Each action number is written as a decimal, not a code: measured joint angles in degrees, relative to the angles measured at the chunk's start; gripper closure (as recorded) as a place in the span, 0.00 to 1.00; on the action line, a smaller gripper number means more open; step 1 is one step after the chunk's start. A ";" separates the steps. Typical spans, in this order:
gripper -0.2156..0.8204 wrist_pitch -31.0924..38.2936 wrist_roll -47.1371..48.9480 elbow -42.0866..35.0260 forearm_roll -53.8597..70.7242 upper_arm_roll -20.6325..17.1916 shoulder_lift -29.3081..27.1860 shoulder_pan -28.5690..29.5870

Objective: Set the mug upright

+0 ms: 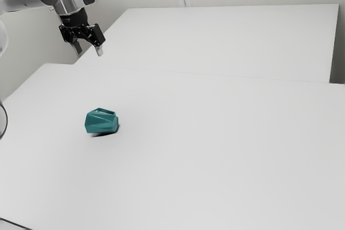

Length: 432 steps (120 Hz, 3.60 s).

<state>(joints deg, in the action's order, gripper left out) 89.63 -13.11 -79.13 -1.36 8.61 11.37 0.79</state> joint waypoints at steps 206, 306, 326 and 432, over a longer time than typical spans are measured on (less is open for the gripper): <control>0.21 7.35 -39.73 -21.06 -48.89 11.69 16.42 14.85; 0.94 2.52 -48.05 -23.16 -54.25 11.64 14.17 14.30; 0.95 2.21 -48.54 -23.33 -53.78 11.69 10.53 12.01; 0.97 36.26 -13.79 -34.98 -1.43 -4.82 -3.37 1.31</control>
<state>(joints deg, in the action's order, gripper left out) 125.89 -26.91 -114.11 -2.80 3.79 8.00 2.10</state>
